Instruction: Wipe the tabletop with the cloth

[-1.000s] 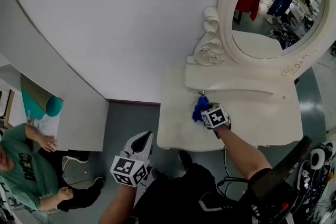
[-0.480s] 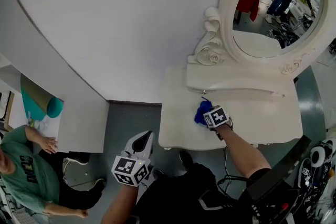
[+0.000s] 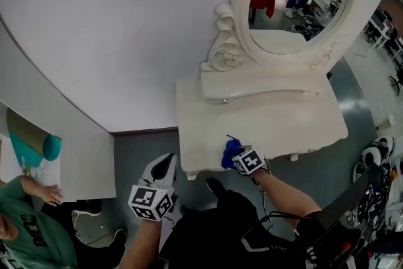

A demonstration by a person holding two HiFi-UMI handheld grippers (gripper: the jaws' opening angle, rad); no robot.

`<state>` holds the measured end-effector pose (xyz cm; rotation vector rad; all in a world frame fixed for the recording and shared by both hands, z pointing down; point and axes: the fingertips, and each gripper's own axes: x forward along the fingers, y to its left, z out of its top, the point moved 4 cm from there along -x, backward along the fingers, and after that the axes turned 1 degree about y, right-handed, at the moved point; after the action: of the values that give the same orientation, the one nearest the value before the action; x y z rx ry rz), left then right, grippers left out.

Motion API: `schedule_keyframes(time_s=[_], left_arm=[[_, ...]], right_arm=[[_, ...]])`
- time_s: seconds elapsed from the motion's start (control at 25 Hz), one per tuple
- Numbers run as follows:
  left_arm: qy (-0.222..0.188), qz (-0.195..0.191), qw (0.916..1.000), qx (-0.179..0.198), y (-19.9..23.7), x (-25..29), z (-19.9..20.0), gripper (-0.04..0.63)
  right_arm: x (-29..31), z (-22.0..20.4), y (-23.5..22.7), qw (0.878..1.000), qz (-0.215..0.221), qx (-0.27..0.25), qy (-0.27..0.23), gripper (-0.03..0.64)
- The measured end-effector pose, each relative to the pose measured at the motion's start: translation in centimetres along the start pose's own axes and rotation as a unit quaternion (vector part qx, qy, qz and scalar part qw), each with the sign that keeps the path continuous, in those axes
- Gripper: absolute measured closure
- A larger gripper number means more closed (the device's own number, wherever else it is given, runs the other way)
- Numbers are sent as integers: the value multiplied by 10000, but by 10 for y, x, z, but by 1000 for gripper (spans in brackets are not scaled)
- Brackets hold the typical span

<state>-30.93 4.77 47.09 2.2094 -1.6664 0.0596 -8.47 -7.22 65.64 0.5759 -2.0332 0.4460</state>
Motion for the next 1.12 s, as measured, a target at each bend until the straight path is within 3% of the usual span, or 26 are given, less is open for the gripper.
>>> schedule_keyframes(time_s=[0.2, 0.36, 0.52, 0.72, 0.96, 1.12], left_arm=[[-51, -249, 9996, 94, -7, -4, -3, 589], [-117, -217, 9996, 149, -8, -9, -1, 589], [-135, 47, 9998, 150, -11, -4, 0, 589], [-243, 467, 9986, -24, -24, 15, 9, 589], [-215, 999, 9946, -181, -42, 29, 6, 589], [-136, 1207, 9924, -204, -52, 34, 2, 589]], right_arm=[[-10, -18, 10, 9993, 48, 362, 71, 518], [-16, 0, -4, 9995, -28, 308, -45, 518], [-21, 40, -43, 9985, -240, 176, -460, 518], [-16, 82, -104, 9971, -449, -21, -619, 518], [12, 107, -152, 9976, -430, -225, -497, 518], [31, 105, -160, 9984, -292, -419, -249, 518]])
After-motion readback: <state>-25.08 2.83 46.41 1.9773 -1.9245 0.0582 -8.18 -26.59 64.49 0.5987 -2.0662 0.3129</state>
